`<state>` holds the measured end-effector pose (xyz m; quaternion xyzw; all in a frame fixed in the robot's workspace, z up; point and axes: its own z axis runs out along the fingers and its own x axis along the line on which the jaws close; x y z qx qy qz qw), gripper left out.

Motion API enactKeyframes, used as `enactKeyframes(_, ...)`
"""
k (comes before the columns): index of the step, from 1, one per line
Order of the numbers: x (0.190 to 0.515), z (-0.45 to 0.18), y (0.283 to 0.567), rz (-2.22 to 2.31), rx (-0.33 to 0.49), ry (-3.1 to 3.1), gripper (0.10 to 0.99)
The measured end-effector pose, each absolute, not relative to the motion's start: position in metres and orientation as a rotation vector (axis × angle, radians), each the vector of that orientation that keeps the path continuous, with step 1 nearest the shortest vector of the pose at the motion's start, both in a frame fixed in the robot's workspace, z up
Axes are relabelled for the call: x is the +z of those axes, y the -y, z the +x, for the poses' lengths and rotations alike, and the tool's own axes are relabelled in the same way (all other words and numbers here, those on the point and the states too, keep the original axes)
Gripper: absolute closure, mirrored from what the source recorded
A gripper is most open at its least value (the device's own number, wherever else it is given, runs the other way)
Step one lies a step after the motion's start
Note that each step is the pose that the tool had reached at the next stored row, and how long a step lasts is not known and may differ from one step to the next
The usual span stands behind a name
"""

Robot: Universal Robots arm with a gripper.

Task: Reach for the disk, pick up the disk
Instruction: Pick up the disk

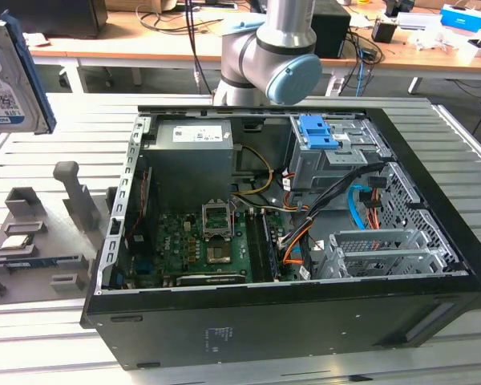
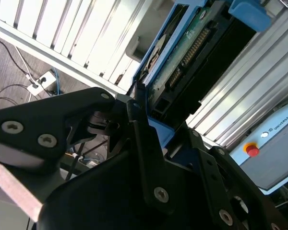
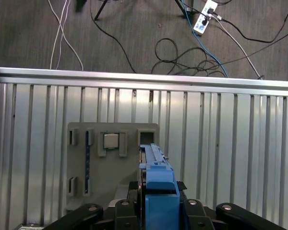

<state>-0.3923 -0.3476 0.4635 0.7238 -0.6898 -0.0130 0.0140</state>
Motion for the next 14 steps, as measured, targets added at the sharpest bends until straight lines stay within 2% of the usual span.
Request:
enactKeyframes(5, 0.479, -0.392, 0.347, 2.254, -0.041, 2.148, 0.718)
enactKeyframes(14, 0.479, -0.386, 0.347, 2.254, -0.041, 2.148, 0.718)
